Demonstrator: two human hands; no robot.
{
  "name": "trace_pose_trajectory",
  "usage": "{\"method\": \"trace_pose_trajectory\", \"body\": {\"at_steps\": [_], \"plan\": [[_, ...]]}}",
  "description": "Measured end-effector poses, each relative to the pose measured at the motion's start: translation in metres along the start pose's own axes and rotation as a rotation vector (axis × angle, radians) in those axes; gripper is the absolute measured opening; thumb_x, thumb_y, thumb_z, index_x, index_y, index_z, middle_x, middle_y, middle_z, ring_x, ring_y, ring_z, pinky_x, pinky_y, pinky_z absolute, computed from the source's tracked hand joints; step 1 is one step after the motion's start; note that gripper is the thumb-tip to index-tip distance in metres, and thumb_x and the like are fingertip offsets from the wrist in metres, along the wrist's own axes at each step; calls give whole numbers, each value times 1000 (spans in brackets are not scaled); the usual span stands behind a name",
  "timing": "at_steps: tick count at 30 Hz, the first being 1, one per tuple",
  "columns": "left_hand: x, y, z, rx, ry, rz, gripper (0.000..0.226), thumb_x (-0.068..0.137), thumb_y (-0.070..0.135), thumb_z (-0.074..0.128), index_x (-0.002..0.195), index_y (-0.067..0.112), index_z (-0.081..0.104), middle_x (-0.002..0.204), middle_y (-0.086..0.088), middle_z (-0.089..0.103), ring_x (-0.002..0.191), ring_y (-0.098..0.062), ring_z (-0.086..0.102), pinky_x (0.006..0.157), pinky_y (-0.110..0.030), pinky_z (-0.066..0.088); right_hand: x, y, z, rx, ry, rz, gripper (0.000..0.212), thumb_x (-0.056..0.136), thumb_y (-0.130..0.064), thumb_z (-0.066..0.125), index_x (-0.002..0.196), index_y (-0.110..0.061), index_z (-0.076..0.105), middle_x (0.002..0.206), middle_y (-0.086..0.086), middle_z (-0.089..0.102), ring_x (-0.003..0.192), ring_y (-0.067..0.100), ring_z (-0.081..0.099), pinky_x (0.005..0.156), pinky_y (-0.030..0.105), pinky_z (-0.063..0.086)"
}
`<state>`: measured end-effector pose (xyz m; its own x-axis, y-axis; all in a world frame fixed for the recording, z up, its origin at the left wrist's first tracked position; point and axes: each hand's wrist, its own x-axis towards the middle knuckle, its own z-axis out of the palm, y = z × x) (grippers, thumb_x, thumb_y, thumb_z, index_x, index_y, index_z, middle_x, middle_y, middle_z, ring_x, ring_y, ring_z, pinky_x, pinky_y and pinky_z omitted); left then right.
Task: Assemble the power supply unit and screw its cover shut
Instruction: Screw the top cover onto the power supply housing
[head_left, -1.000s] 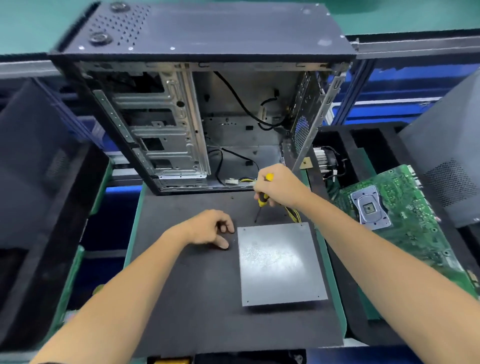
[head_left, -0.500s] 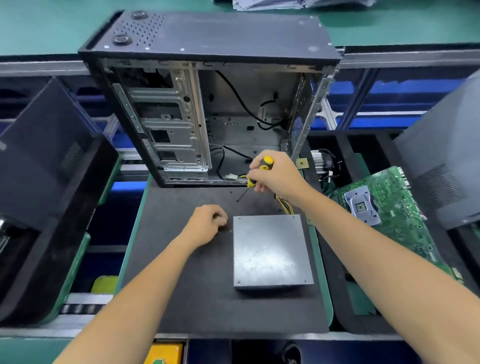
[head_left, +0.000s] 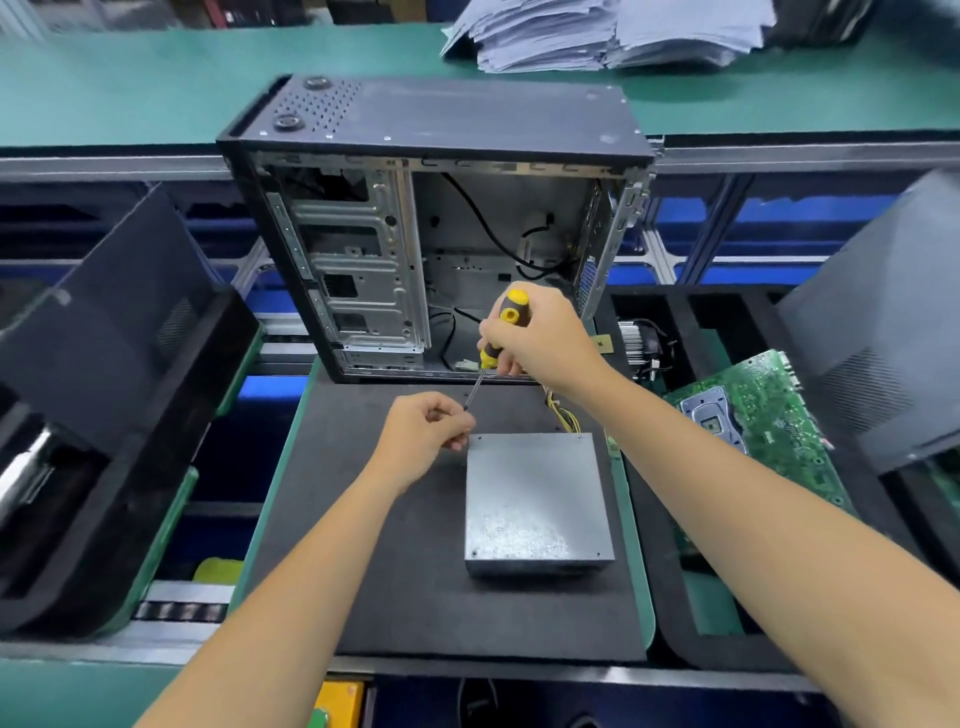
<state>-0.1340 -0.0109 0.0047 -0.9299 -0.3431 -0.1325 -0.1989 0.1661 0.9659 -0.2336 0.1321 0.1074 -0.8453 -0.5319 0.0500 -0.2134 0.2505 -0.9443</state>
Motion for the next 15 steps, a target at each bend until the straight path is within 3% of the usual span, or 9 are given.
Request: {"method": "trace_pose_trajectory", "body": {"at_steps": [8,12,15], "plan": [[3,-2,9,116,14,80,14,85,5,69,72,12,65,64,-12,67,53,-11,58,56,-20,50,-5,6,-1,-41,-8,40,6,84,-8,56,78,-7,56,76,16,71,49,20,64,45,23,48],[4,-4,17,222,42,116,14,87,9,66,75,15,62,61,-3,64,53,-7,54,58,-20,48,-4,9,-2,-70,10,31,6,84,-9,57,79,-8,56,74,15,71,50,21,66,47,24,49],[2,-5,22,219,95,145,14,88,9,64,75,14,61,58,4,60,51,-1,51,55,-12,43,-2,12,-4,-52,27,42,5,84,-10,56,79,-8,56,73,15,71,51,23,67,48,25,50]]}}
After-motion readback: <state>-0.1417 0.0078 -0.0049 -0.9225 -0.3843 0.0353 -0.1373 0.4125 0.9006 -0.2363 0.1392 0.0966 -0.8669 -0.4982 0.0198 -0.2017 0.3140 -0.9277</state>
